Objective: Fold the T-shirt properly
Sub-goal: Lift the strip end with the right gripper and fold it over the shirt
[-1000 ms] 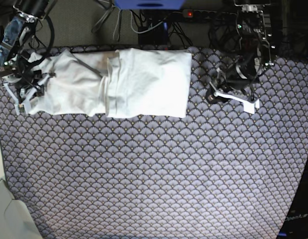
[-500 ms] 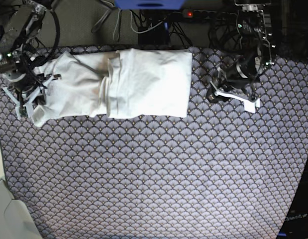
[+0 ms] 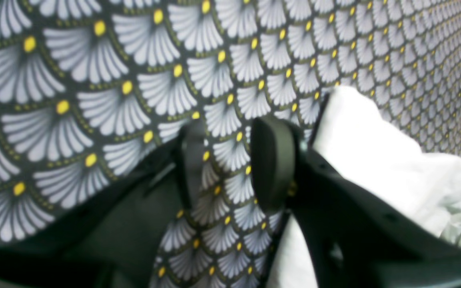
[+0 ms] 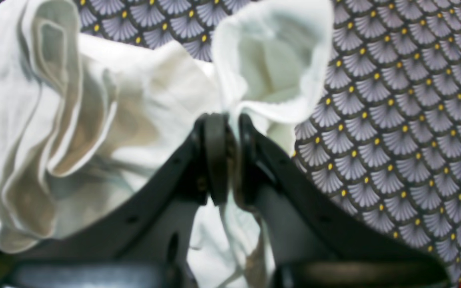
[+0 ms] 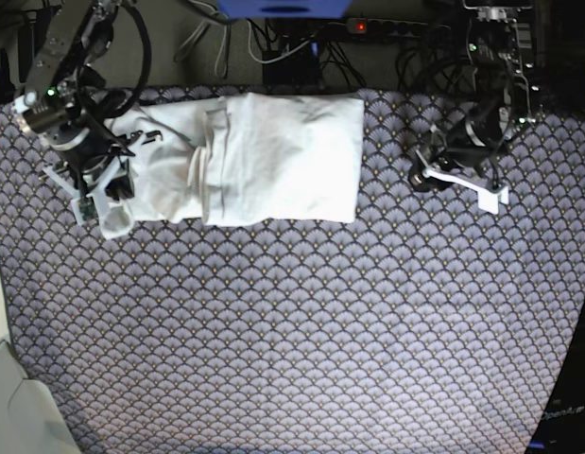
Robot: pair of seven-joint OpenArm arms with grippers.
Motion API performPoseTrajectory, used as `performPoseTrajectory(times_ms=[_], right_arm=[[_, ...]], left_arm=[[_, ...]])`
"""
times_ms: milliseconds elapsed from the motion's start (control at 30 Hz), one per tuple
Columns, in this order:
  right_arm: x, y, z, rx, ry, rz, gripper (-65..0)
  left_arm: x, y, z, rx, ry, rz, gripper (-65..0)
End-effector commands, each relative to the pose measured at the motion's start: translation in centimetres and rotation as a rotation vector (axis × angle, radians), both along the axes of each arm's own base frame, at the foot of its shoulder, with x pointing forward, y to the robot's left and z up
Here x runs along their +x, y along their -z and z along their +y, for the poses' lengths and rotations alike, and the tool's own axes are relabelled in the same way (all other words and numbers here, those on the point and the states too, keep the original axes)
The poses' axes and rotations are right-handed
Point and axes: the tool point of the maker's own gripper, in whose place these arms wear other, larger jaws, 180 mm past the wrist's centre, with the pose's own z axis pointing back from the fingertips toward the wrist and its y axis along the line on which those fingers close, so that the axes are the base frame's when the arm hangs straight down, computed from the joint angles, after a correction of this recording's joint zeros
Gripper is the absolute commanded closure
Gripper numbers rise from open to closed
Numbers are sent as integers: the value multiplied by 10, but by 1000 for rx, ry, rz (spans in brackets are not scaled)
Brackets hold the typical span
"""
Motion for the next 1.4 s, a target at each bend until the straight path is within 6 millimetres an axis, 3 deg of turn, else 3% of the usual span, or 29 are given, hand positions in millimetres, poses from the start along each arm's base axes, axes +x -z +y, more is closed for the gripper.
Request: performPoseTrajectory(times_ms=[0,233,567,700,933,1133,1367], right_arm=[[10,-19,9,43,-20,-83,-15],[8,-22,19,102,-38,-98,-15],[2,-50,43,322,-123,-187,-15],[3,-72,65,458,-212,-241,-15],[0,-82,107,568,-325,-243,-15],[-5,-82,135,614,-384,-226,-15],[0,-92,172,675,-484,-231,-15]], left_arm=[[8,-11,2,6,3,-39,-234],[12,-14,0,-3,0,-50,-237],[24,-21,3,9,-2,-76,-238],[34,-27,-1,1,-1,-100,-238],[39,-29,-2,-3,1,-106,-238],[31,-7,1,-14,-13,-41,-238],[20,-2,5,-10,-18,-21,-238]])
